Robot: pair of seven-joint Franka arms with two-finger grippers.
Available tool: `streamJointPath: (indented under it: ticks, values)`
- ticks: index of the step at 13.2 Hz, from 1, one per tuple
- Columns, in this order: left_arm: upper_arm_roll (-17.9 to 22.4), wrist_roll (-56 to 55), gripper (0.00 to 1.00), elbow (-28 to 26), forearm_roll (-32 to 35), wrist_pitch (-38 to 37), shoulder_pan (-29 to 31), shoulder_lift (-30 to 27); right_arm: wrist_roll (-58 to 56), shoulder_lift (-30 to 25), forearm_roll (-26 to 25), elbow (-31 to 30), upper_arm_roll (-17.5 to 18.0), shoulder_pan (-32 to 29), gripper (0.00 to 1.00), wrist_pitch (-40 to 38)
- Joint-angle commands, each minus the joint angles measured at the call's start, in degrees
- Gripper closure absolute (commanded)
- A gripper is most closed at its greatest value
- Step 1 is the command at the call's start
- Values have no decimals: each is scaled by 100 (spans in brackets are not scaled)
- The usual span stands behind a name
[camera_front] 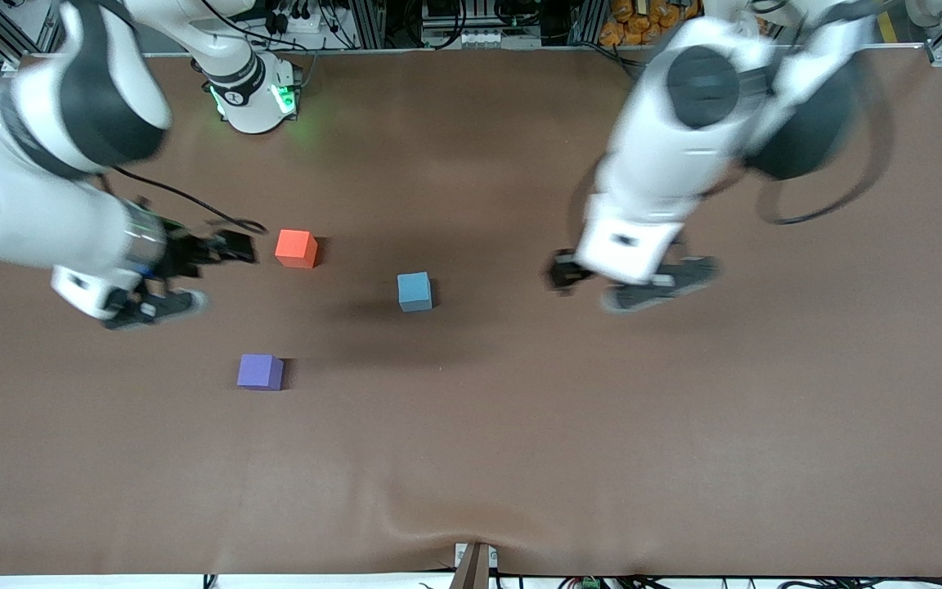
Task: Place blue block between orange and purple blocks
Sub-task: 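Set down the blue cube with the left gripper while the right gripper approaches, then grasp the blue cube with the right gripper while the left gripper withdraws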
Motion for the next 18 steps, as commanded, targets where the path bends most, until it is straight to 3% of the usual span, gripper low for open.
streamJointPath:
  ticks: [1,5,8,11,18]
  values:
    - [-78,958,0,-280,747,-515,310,-566,471,342,99,-86,-38,574,0,451]
    - [-122,2460,0,-534,663,-807,1154,-1137,1075,544,99,-1298,-46,1470,0,2408]
    - [-122,2710,0,-1175,558,-807,1559,-1778,1069,1387,12,-1195,-55,1875,0,2920]
    - [-122,3209,0,-2071,74,-658,2226,-2508,1078,1705,29,-1142,-46,1956,0,3107]
    - [-61,3255,0,-2029,188,-701,2447,-2554,1288,1846,82,-1019,-46,2175,0,3274]
